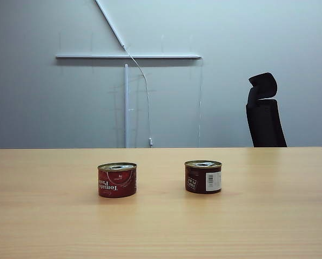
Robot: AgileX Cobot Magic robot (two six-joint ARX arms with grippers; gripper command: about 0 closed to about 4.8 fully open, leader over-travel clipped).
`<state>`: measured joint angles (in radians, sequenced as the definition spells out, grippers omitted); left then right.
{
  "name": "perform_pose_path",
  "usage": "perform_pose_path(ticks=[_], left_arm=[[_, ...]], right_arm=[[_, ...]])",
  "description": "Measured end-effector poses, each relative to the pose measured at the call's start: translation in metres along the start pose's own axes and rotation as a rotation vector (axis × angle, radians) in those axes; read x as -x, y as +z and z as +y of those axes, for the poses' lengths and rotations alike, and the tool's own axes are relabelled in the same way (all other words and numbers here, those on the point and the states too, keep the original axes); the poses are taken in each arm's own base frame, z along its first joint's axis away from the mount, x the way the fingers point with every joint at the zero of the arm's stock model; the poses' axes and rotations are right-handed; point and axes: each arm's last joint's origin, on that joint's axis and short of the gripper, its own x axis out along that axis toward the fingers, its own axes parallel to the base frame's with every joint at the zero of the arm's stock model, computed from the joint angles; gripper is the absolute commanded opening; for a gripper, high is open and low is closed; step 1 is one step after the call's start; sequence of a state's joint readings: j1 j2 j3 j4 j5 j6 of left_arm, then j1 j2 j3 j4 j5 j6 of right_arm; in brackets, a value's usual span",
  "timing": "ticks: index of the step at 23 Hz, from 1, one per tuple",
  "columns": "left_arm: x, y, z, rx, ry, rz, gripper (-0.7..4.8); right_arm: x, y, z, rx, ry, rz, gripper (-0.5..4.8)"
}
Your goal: Stack a can of tomatoes on the right onto the can of tomatoes on the left.
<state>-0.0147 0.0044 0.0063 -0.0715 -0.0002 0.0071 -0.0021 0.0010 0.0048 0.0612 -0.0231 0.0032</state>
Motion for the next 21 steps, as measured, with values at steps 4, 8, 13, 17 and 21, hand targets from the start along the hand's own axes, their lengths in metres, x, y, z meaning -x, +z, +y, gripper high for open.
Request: perform_pose_path(ticks=[4,8,13,17,21], left_arm=[[0.0,0.0,0.0,0.0,0.0,0.0,-0.04],[0.0,0.0,0.0,0.0,0.0,0.0,-0.04],[0.001,0.0,-0.01,-0.007,-0.098,-0.001,-0.04],[0.004,0.0,-0.027,-0.02,-0.27,-0.002,-0.04],[0.014,-0.001,-0.051,-0.041,-0.535,0.002,-0.04]], right_arm=[[0.0,0.0,0.0,0.0,0.0,0.0,-0.04],[0.0,0.0,0.0,0.0,0.0,0.0,-0.04],[0.0,0.001,0.002,-0.128,0.06,-0.006,0.02],[0.001,0.007,0.005,-0.26,0.173,-0.048,0.06],[0.002,0.012,0.009,-0.331,0.317,-0.015,0.22]])
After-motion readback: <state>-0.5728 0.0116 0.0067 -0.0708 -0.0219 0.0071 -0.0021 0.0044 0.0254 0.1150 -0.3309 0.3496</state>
